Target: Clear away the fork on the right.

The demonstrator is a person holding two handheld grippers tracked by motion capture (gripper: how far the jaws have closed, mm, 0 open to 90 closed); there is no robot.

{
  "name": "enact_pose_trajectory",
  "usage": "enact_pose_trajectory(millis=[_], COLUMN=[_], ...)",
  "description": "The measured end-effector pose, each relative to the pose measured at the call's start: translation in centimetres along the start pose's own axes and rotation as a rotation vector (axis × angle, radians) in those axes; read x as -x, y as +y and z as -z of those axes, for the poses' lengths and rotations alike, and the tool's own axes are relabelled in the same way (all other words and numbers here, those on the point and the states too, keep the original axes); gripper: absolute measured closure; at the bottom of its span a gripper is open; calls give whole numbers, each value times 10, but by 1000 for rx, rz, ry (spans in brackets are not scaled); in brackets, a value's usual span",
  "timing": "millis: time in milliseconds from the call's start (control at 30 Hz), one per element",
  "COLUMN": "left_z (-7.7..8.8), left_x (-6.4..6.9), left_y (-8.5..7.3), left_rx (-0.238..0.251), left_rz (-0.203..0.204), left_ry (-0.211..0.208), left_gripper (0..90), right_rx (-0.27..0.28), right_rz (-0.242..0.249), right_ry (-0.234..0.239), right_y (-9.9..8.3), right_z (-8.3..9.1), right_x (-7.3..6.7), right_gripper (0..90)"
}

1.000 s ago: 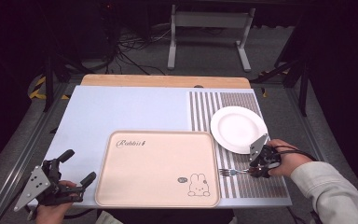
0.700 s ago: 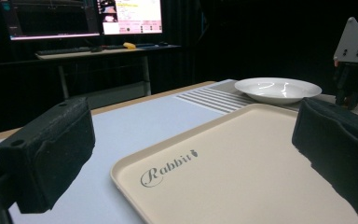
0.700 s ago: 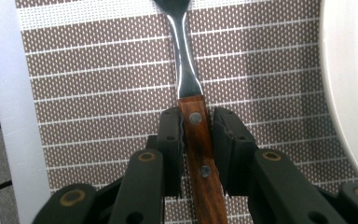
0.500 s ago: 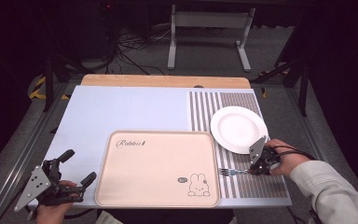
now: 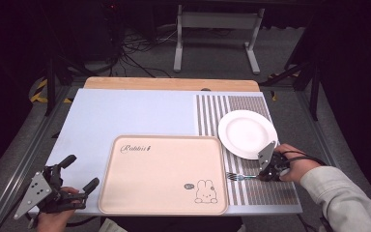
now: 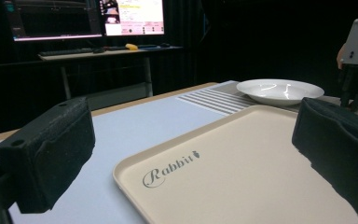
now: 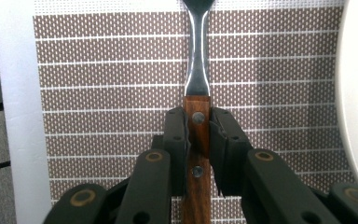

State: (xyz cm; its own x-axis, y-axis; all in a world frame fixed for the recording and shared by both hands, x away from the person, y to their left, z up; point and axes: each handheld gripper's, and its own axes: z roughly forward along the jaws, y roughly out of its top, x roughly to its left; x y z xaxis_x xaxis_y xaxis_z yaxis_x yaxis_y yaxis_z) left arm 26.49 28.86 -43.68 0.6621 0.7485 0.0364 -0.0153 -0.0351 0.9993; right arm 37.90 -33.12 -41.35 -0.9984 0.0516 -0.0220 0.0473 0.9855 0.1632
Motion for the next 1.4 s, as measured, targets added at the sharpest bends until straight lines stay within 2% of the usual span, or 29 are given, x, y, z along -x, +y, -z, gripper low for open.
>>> enact_pose_trajectory(millis=[133, 367, 467, 533, 767, 967, 1033, 1233, 1400], left_z=[0, -1, -1, -1, -1, -1, 0, 0, 0], left_x=[0, 0, 0, 0, 0, 0, 0, 0, 0], left_y=[0, 0, -1, -1, -1, 0, 0, 0, 0], left_rx=[1, 1, 1, 1, 1, 2, 1, 2, 2], left_rz=[1, 0, 3, 3, 3, 2, 0, -1, -2], left_ry=[1, 0, 2, 2, 1, 0, -1, -5, -6], left_gripper=[1, 0, 1, 0, 0, 1, 0, 0, 0], right_rx=[0, 94, 101, 114, 121, 125, 131, 159, 173], right_rz=[4, 13, 1, 10, -1, -8, -3, -7, 23], right_ry=[-7, -46, -59, -74, -90, -121, -123, -121, -118], right_y=[0, 1, 2, 3, 10, 29, 32, 62, 83], right_z=[1, 24, 34, 38, 47, 56, 57, 62, 62], right_x=[-1, -6, -9, -9, -10, -10, -10, -8, -6], right_gripper=[782, 781, 781, 781, 781, 781, 781, 781, 781])
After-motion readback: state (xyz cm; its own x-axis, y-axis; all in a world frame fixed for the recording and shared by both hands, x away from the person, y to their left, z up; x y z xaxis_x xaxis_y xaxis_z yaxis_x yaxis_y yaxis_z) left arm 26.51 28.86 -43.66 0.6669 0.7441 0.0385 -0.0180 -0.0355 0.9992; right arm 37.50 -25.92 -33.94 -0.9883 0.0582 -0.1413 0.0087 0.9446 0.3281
